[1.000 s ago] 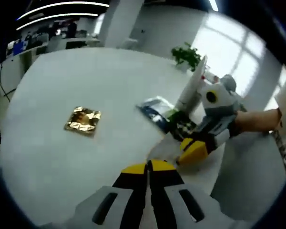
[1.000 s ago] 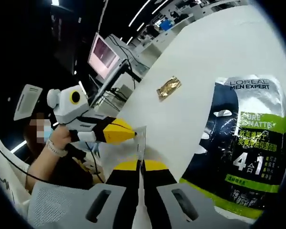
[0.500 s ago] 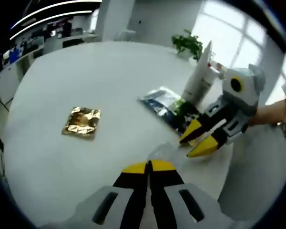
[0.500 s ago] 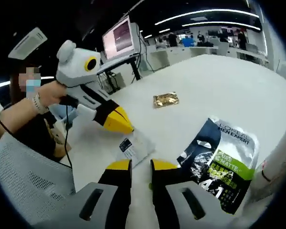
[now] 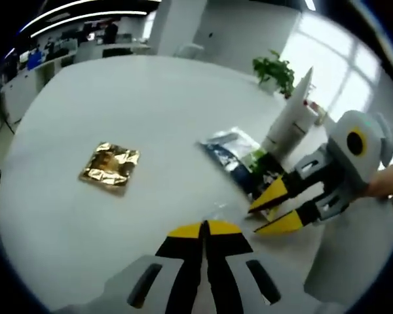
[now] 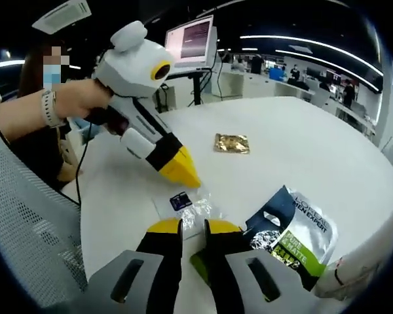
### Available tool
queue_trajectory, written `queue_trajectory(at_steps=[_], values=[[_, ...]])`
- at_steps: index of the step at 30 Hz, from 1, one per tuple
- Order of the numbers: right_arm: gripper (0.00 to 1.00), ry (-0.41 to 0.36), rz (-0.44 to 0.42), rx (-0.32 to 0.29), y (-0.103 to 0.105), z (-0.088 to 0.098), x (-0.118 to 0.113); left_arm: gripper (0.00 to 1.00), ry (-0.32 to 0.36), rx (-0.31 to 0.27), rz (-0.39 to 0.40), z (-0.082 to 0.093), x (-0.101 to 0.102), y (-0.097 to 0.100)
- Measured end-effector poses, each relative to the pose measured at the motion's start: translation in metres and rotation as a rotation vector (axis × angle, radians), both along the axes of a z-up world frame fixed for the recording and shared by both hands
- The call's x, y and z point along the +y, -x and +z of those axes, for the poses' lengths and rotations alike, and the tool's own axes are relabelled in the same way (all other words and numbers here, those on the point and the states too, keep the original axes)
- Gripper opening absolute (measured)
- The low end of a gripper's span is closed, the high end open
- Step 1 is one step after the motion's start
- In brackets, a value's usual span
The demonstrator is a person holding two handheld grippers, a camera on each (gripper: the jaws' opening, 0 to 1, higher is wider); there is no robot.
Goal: Arrange the skincare products in the storage area until every visible bottle or jar stands upright without overlapping.
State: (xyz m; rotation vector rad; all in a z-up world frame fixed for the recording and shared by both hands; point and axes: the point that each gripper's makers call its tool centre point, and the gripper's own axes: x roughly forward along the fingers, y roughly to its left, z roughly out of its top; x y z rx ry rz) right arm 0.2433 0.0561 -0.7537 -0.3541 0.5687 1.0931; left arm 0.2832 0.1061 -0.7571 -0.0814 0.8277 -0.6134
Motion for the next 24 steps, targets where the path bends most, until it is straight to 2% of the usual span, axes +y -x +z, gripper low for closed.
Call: queue_trajectory(at_steps=[5, 14, 17, 20, 24], values=[[0.13, 0.004, -0.003, 0.001, -0.0038, -0.0017, 0.0023, 0.00, 0.000, -0.008, -0.009, 0.0003, -0.0081, 0.0018], [0.13, 0.037, 0.003, -0.012, -0.0049, -0.0046, 0.0012, 0.00, 0.026, -0.008, 0.052, -0.0005, -0.0092, 0.0026], [0.13, 0.043, 0.004, 0.000, -0.0048, -0.0072, 0.0008, 0.00, 0.027, -0.013, 0.058, 0.0001, -0.0114, 0.0054], [0.16, 0.050, 0.001, -0.013, -0.0066, -0.0077, 0.0000, 0.00, 0.029, -0.010, 0.065, 0.0009, -0.0110, 0.0071], [0.14, 0.060, 0.016, -0.016, -0.0057, -0.0090, -0.0006, 0.00, 0.034, -0.009, 0.061, 0.0012, -0.0125, 0.0077]])
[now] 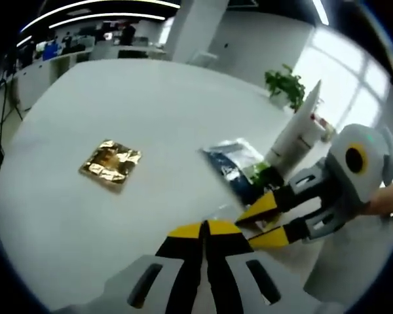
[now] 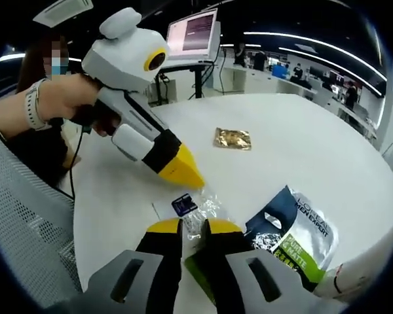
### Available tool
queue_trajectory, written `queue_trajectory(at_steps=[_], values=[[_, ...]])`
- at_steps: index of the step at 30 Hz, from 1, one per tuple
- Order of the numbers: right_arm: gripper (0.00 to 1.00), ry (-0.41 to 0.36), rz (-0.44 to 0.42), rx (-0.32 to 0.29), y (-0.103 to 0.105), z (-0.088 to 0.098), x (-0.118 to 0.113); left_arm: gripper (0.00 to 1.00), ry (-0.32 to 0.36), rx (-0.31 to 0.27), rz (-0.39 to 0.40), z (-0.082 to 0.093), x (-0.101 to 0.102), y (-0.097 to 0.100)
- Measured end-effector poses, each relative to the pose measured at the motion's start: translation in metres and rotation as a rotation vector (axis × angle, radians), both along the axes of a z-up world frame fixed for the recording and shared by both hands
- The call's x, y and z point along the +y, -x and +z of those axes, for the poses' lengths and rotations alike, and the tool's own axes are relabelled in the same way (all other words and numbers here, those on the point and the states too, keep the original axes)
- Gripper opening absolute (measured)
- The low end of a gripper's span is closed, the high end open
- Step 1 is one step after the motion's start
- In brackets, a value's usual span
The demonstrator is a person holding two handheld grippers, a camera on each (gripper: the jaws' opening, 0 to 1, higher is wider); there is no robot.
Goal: Arrange the skincare products in the storage area until every visible bottle or jar stands upright without overlapping.
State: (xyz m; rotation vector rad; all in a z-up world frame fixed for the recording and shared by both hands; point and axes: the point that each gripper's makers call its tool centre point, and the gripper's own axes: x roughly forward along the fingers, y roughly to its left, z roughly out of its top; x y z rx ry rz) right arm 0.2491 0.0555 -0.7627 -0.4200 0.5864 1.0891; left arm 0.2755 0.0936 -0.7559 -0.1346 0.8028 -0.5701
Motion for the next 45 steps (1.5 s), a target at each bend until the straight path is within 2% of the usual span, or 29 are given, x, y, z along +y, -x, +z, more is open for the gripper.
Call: queue_trajectory(at_steps=[2, 7, 12, 15, 19, 23, 30, 35, 40, 43, 45], values=[[0.13, 0.012, 0.012, -0.012, 0.000, -0.001, -0.001, 0.00, -0.002, 0.005, -0.009, 0.000, -0.001, 0.001], [0.12, 0.006, 0.009, 0.021, 0.000, -0.002, -0.002, 0.00, -0.015, 0.003, -0.029, -0.001, -0.002, 0.001], [0.12, 0.008, 0.005, 0.015, 0.002, -0.002, -0.002, 0.00, -0.041, -0.016, -0.068, -0.001, -0.002, 0.000], [0.13, -0.007, -0.025, 0.070, 0.002, -0.003, -0.003, 0.01, -0.044, -0.024, -0.075, 0.000, -0.003, 0.000], [0.13, 0.005, -0.020, 0.045, 0.003, -0.002, -0.002, 0.07, -0.069, -0.039, -0.094, -0.002, -0.003, -0.001], [0.13, 0.007, -0.024, 0.040, 0.003, -0.002, -0.002, 0.06, -0.063, -0.037, -0.096, -0.001, -0.003, -0.003], [0.13, 0.005, -0.023, 0.042, 0.003, -0.003, -0.002, 0.07, -0.075, -0.081, -0.083, 0.009, -0.002, -0.008], [0.13, 0.005, -0.024, 0.041, 0.003, -0.003, -0.002, 0.08, -0.098, -0.108, -0.153, 0.016, -0.014, 0.000], [0.13, 0.002, -0.025, 0.044, 0.003, -0.003, -0.002, 0.08, -0.149, -0.098, -0.219, 0.008, -0.025, 0.014], [0.13, 0.001, -0.025, 0.043, 0.003, -0.003, -0.002, 0.09, -0.165, -0.084, -0.224, -0.002, -0.024, 0.016], [0.13, 0.001, -0.025, 0.042, 0.003, -0.003, -0.002, 0.10, -0.172, -0.086, -0.216, -0.002, -0.023, 0.017]])
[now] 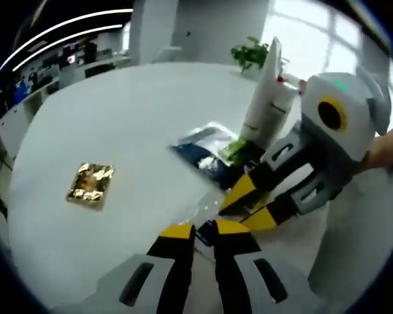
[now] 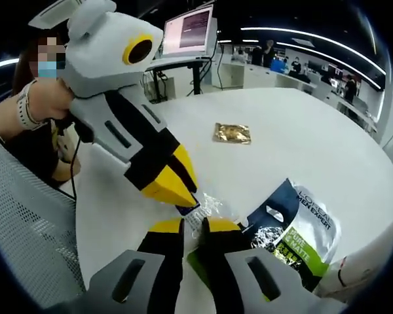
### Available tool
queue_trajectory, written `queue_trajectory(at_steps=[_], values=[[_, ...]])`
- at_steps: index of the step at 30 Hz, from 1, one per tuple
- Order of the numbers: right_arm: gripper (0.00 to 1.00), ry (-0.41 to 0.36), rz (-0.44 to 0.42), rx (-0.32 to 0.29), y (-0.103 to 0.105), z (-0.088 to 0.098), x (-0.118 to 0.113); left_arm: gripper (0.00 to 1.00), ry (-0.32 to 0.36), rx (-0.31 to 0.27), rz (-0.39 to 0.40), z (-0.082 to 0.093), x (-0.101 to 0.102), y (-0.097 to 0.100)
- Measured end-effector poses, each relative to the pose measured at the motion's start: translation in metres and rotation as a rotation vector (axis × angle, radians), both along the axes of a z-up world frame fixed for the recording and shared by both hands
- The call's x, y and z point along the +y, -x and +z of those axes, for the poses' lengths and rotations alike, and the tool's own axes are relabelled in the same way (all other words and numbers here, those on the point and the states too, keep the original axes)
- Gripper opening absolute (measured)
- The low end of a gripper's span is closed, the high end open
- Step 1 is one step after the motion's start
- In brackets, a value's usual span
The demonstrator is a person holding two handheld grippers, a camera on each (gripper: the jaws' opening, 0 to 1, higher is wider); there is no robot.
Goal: Arrange the skincare products in the storage area until every visible bottle or jar stands upright without overlapping.
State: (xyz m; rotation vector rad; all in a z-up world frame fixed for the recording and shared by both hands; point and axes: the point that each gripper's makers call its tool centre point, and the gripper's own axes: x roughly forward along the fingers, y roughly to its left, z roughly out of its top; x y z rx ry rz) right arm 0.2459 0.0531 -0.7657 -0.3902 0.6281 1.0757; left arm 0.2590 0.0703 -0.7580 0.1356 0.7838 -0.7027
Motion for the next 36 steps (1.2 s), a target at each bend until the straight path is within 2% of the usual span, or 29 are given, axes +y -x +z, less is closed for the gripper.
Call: queue_trajectory(at_steps=[2, 4, 5, 7, 12, 18, 20, 23, 27, 28, 31, 36], values=[[0.13, 0.000, 0.000, 0.000, 0.000, 0.000, 0.000, 0.10, -0.011, -0.007, -0.003, 0.001, 0.000, 0.000], [0.13, -0.001, 0.000, 0.001, 0.000, 0.000, 0.000, 0.09, -0.069, -0.004, -0.015, -0.005, 0.006, 0.000], [0.13, -0.001, 0.000, 0.003, 0.000, 0.000, 0.000, 0.09, -0.080, -0.024, -0.028, -0.005, 0.006, -0.001], [0.13, -0.002, 0.000, 0.005, 0.000, 0.000, 0.000, 0.09, -0.084, -0.018, -0.028, -0.005, 0.005, -0.001], [0.13, -0.002, -0.006, 0.007, 0.000, 0.000, 0.000, 0.09, -0.147, -0.053, -0.087, -0.006, 0.003, -0.001], [0.13, 0.001, -0.007, 0.001, 0.001, 0.001, 0.000, 0.08, -0.163, -0.064, -0.087, -0.006, 0.004, -0.002], [0.13, 0.000, -0.009, 0.003, 0.001, 0.001, 0.000, 0.09, -0.173, -0.092, -0.108, -0.003, 0.003, -0.002], [0.13, -0.001, -0.011, 0.007, 0.000, 0.001, 0.000, 0.13, -0.105, -0.072, -0.064, -0.001, 0.002, 0.000], [0.14, -0.001, -0.008, 0.019, 0.000, 0.002, 0.001, 0.13, -0.116, -0.072, -0.039, -0.007, 0.008, -0.001], [0.15, 0.002, -0.006, 0.016, 0.000, 0.006, 0.000, 0.12, -0.094, -0.064, -0.032, -0.004, 0.006, -0.001], [0.14, -0.008, -0.022, 0.004, 0.000, 0.018, -0.007, 0.13, -0.099, -0.066, -0.030, -0.004, 0.009, -0.002], [0.13, -0.062, -0.030, -0.039, 0.007, 0.053, -0.018, 0.12, -0.105, -0.075, -0.040, -0.004, 0.006, -0.001]])
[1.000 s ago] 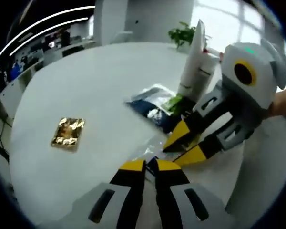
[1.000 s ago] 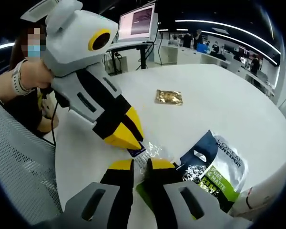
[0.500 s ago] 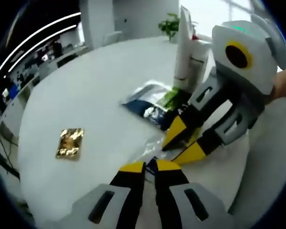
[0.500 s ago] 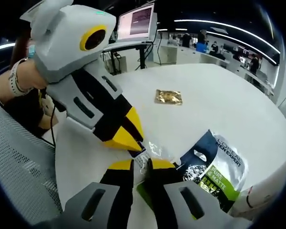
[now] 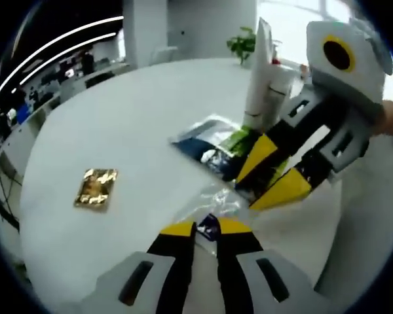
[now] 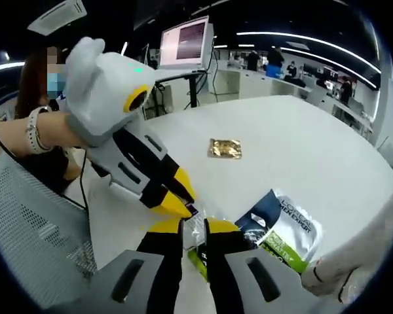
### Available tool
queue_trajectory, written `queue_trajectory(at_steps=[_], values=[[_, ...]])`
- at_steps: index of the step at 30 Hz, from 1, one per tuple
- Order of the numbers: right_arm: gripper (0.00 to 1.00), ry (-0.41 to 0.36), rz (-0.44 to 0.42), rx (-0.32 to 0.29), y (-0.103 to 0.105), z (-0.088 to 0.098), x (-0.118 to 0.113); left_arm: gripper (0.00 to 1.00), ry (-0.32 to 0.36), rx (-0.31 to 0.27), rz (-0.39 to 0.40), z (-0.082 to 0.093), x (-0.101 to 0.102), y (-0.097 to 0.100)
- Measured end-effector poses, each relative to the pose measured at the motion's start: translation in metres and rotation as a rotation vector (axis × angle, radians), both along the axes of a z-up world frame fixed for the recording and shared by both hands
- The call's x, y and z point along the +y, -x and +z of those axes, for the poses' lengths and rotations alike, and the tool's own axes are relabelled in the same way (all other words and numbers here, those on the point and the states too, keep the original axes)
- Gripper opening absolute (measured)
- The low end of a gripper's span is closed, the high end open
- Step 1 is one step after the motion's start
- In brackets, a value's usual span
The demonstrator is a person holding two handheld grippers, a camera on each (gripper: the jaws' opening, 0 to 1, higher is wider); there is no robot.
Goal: Arrange the skincare products in the storage area until every visible bottle or jar stands upright without overlapping.
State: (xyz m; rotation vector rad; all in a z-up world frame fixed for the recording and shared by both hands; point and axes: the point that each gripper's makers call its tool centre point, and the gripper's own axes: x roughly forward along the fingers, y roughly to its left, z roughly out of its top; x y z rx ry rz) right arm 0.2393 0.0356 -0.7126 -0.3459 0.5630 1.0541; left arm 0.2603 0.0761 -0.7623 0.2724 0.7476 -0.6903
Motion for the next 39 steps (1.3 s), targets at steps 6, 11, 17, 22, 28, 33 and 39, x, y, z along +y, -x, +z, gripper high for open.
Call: queue_trajectory(at_steps=[6, 11, 17, 22, 28, 33, 39], values=[[0.13, -0.049, -0.024, -0.041, 0.013, 0.035, -0.019, 0.13, -0.041, -0.020, -0.034, 0.002, -0.001, 0.000], [0.13, -0.076, -0.059, -0.066, 0.017, 0.054, -0.034, 0.19, -0.049, -0.028, -0.068, 0.007, -0.006, -0.001], [0.13, -0.079, -0.103, -0.095, 0.015, 0.066, -0.051, 0.19, -0.005, -0.031, -0.034, 0.021, -0.011, 0.004], [0.14, -0.069, -0.135, -0.116, 0.015, 0.071, -0.067, 0.19, 0.034, -0.041, 0.014, 0.037, -0.009, 0.010], [0.15, -0.077, -0.171, -0.121, 0.014, 0.077, -0.081, 0.21, 0.052, -0.078, 0.059, 0.063, -0.005, 0.017], [0.18, -0.110, -0.212, -0.133, 0.014, 0.090, -0.094, 0.23, 0.063, -0.108, 0.092, 0.083, -0.002, 0.023], [0.23, -0.113, -0.258, -0.158, 0.014, 0.102, -0.112, 0.30, 0.079, -0.128, 0.132, 0.097, -0.002, 0.031]])
